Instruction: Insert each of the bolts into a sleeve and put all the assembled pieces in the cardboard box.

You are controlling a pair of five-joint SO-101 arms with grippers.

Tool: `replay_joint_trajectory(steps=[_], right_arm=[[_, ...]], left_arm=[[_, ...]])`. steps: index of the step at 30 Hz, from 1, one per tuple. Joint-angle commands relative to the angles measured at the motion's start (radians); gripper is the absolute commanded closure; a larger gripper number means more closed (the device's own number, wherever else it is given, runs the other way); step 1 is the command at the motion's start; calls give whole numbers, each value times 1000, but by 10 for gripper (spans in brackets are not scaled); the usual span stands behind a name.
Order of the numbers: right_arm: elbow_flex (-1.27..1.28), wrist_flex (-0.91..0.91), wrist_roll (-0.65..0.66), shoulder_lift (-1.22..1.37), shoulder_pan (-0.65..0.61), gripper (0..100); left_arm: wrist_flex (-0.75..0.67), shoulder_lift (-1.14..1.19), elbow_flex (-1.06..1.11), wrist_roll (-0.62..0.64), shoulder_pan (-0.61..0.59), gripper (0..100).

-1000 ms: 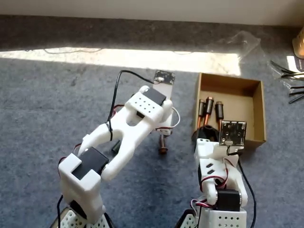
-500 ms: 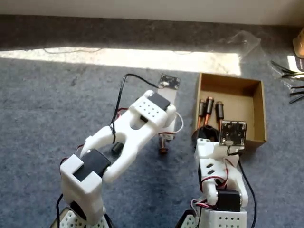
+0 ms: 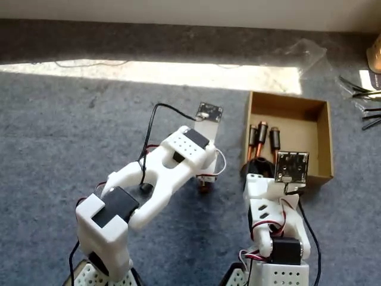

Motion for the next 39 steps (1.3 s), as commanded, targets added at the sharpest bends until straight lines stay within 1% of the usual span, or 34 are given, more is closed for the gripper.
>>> replay_joint_trajectory(steps=[1, 3, 8, 13, 16, 18, 22, 24, 26, 28, 34, 36, 39], right_arm=[[-16, -33, -3, -12, 7, 993], [-15, -33, -3, -12, 7, 993], [-15, -33, -3, -12, 7, 993], [-15, -33, -3, -12, 7, 993], [-15, -33, -3, -12, 7, 993], [-15, -33, -3, -12, 7, 993], [-15, -33, -2, -12, 7, 993], [-15, -33, -2, -12, 7, 993], [-15, -33, -2, -12, 7, 993], [-16, -33, -2, -12, 4, 993], [-16, -33, -2, -12, 4, 993], [-15, -33, -2, -12, 4, 993], [-12, -33, -2, -12, 4, 993]], left_arm=[[-17, -8, -5, 8, 10, 826], [-15, -8, -4, 8, 10, 841], [-14, -8, -4, 3, 8, 958], [-11, -8, -4, 2, 2, 966], [54, -10, -13, -12, -31, 965], [81, -10, -13, -112, -73, 965], [94, -16, -5, -453, -147, 965], [107, -19, -8, -578, -166, 965], [158, -22, -36, -654, -171, 965], [245, -21, -93, -713, -171, 965], [578, -21, -306, -921, -177, 965], [644, -21, -364, -942, -177, 965], [664, -21, -414, -942, -177, 965]])
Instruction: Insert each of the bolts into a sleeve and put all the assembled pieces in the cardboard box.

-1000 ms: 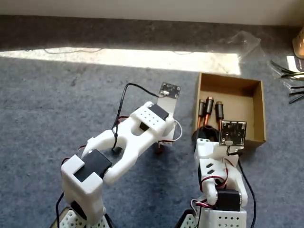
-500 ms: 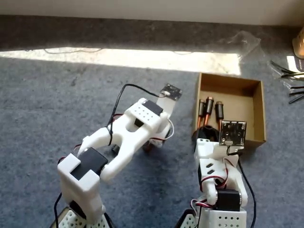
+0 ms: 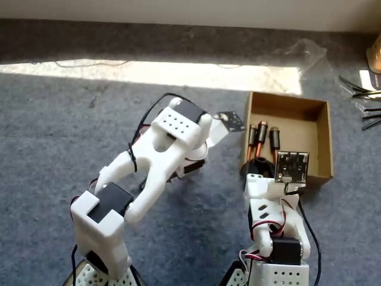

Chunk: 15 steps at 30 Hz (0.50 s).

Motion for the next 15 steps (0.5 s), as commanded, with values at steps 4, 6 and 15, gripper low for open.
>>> replay_joint_trajectory(steps=[4, 6, 15], right_arm=[[-10, -33, -2, -12, 4, 993], [-10, -33, -2, -12, 4, 993], [-8, -33, -2, -12, 4, 993]], left_arm=[[61, -13, -79, -14, -41, 965], [61, -12, -77, -14, -45, 965], [61, -10, -79, -17, -127, 965]])
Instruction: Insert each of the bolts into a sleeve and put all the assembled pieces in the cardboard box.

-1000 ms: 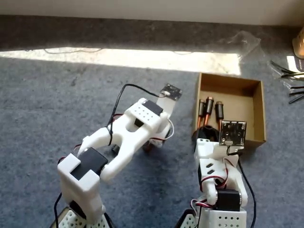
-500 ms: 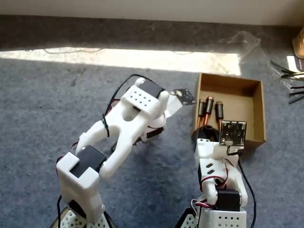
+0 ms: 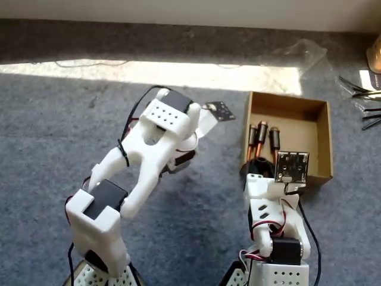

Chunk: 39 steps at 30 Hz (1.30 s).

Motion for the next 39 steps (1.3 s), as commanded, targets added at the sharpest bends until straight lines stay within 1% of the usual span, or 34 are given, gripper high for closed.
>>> replay_joint_trajectory(steps=[1, 3, 4, 12, 15, 17, 24, 28, 33, 37, 38, 39], right_arm=[[-8, -33, -2, -12, 4, 993], [-8, -33, -2, -12, 4, 993], [-8, -33, -2, -12, 4, 993], [-8, -33, -2, -12, 4, 993], [-8, -33, -2, -12, 4, 993], [-8, -33, -2, -12, 4, 993], [-8, -33, -2, -12, 2, 993], [-8, -33, -2, -12, 2, 993], [-8, -33, -2, -12, 2, 993], [-8, -33, -2, -12, 2, 993], [-8, -33, -2, -12, 2, 993], [-8, -33, -2, -12, 2, 993]], left_arm=[[26, -10, -51, -8, -47, 965], [17, -10, -61, -11, -50, 965], [5, -12, -59, -34, -48, 965], [-8, -10, 27, -422, -44, 965], [-5, -12, 62, -523, -45, 965], [0, -19, 68, -555, -56, 966], [17, -24, 19, -559, -142, 966], [95, -24, -87, -559, -174, 966], [100, -24, -209, -557, -248, 966], [100, -24, -294, -554, -335, 966], [100, -24, -308, -532, -355, 966], [100, -22, -315, -485, -371, 966]])
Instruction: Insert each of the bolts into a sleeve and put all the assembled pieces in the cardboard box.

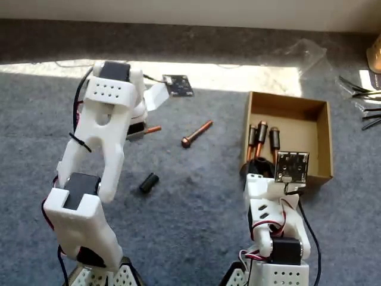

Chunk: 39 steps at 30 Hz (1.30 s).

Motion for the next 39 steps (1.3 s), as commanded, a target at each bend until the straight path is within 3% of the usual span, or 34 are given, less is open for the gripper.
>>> replay_joint_trajectory(steps=[1, 6, 13, 16, 18, 24, 27, 32, 39], right_arm=[[-8, -33, -2, -12, 4, 993], [-8, -33, -2, -12, 4, 993], [-8, -33, -2, -12, 4, 993], [-8, -33, -2, -12, 4, 993], [-7, -33, -2, -12, 4, 993], [-7, -33, -2, -12, 4, 993], [-7, -33, -2, -12, 4, 993], [-7, -33, -2, -12, 4, 993], [-7, -33, -2, -12, 4, 993]], left_arm=[[14, -22, -77, 126, -65, 966], [14, -13, -74, 560, -65, 966], [14, -10, -59, 1350, 16, 966], [3, -10, -21, 1603, 44, 966], [-80, -10, 18, 1685, 56, 969], [-408, -10, 246, 1769, 65, 969], [-549, -12, 320, 1886, 58, 970], [-658, -12, 406, 2110, 64, 970], [-779, -12, 489, 2150, 48, 966]])
